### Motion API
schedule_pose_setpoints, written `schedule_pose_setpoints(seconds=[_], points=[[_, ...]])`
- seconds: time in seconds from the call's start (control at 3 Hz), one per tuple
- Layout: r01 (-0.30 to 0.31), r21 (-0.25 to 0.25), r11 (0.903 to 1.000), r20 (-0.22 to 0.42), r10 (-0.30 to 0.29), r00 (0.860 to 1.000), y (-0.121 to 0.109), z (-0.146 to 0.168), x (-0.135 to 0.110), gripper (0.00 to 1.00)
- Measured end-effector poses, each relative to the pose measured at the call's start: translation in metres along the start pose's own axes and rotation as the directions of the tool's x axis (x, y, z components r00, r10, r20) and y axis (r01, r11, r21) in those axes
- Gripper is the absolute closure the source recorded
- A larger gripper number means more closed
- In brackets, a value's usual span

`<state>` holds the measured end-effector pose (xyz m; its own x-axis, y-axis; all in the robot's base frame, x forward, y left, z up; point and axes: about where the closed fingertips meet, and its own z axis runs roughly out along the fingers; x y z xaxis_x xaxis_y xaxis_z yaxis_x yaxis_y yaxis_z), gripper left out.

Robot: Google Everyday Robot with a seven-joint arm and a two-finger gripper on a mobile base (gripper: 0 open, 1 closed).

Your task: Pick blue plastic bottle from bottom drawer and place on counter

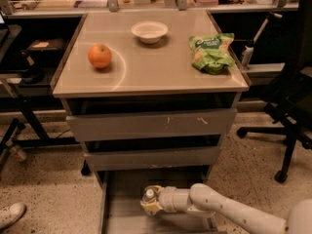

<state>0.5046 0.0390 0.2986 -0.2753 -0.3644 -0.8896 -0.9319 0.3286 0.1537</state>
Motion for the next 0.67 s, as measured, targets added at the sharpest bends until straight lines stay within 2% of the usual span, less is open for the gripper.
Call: schedule_pose_setpoints(seconds=[0.33,0.67], points=[[-0.032,0.093,0.9952,0.018,0.030,0.999,0.015,-0.037,-0.045,1.00],[0.005,0.140,0.9902,-0.002,-0.005,1.000,0.041,-0.067,-0.096,1.00]])
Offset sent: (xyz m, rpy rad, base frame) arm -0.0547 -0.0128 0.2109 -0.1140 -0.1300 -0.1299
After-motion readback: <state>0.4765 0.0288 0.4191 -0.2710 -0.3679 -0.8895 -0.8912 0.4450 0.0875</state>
